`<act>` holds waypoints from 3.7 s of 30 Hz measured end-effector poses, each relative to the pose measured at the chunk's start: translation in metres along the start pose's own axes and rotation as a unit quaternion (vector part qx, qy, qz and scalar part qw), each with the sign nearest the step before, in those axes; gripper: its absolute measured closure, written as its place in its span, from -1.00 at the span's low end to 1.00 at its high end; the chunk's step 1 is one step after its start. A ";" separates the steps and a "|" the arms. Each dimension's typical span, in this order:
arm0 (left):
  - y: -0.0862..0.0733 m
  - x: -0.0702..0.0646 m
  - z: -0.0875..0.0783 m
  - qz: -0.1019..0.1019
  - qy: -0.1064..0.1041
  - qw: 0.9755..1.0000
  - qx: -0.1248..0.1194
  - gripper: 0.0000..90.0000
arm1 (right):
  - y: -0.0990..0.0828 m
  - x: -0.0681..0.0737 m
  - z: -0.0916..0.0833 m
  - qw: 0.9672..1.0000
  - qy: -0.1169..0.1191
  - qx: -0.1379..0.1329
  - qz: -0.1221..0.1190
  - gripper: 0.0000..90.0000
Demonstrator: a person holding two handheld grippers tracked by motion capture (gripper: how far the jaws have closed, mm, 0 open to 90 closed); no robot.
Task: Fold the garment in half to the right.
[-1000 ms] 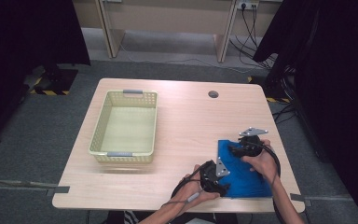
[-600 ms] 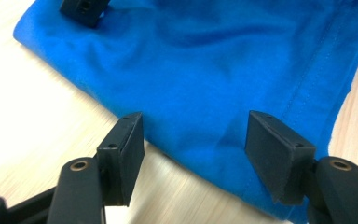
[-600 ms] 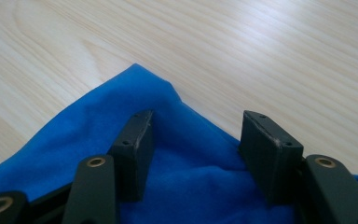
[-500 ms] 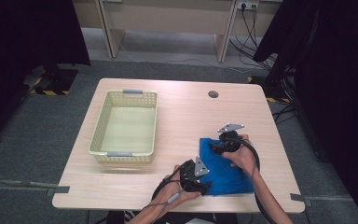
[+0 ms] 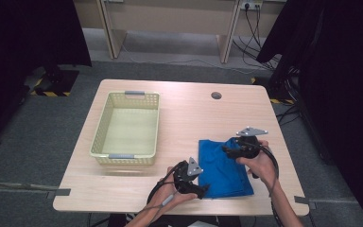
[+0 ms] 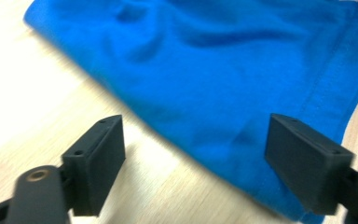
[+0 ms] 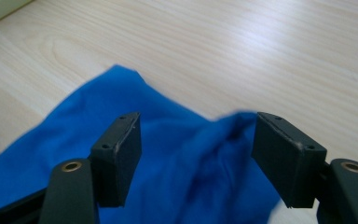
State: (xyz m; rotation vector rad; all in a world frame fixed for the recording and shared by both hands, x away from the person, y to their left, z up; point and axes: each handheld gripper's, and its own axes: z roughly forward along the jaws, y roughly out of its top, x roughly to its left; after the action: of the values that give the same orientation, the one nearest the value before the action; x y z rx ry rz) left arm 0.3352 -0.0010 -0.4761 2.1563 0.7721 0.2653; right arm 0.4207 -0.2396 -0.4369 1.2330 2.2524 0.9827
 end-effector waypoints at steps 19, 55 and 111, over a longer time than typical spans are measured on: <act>-0.018 0.017 -0.016 -0.026 0.019 0.999 0.005 -0.69 | -0.039 0.002 0.000 0.999 0.014 0.025 0.040 -0.16; -0.007 0.010 -0.014 -0.021 0.024 0.999 -0.013 -0.69 | -0.064 -0.034 -0.022 0.997 0.002 0.004 0.074 -0.07; -0.020 0.012 -0.024 -0.021 0.022 1.000 -0.002 -0.70 | -0.077 -0.016 -0.055 0.998 -0.030 -0.023 0.057 -0.46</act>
State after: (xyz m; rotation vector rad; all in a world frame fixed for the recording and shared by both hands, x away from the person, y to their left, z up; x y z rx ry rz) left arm 0.3257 0.0309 -0.4766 2.1344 0.8415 0.2930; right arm 0.3510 -0.3031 -0.4565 1.3657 2.1234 1.0185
